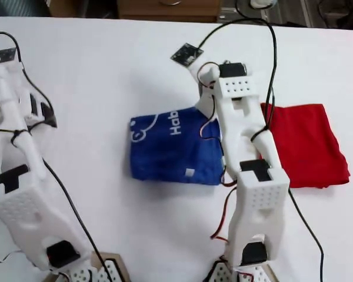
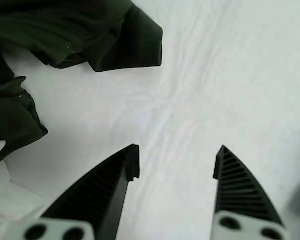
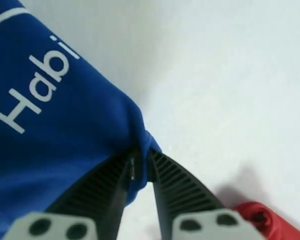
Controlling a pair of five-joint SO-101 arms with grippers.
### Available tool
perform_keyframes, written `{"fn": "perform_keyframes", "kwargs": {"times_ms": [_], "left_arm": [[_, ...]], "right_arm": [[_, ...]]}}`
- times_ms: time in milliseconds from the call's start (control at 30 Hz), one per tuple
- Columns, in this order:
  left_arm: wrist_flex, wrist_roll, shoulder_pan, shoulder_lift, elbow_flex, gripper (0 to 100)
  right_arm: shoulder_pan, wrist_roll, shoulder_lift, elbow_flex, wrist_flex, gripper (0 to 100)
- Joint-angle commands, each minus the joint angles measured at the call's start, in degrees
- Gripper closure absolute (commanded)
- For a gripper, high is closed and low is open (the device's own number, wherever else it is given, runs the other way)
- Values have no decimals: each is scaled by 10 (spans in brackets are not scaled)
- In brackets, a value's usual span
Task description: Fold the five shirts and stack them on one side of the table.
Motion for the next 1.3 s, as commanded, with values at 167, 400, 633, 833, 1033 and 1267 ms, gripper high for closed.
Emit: {"fn": "perform_keyframes", "kwargs": {"times_ms": [167,400,633,833,1033,1267], "left_arm": [[58,-4,133,-40,-15,736],[91,14,302,-37,-15,740],[93,14,417,-38,30,978],[87,7,442,-37,113,973],[88,-53,476,-42,107,973],[95,-90,526,-42,44,973]], "right_arm": [[19,2,-12,-148,104,804],[16,-38,-6,-160,111,894],[48,-168,-6,-156,115,976],[95,-168,-6,-120,115,976],[113,-168,3,-91,114,976],[107,-171,58,-81,102,976]]}}
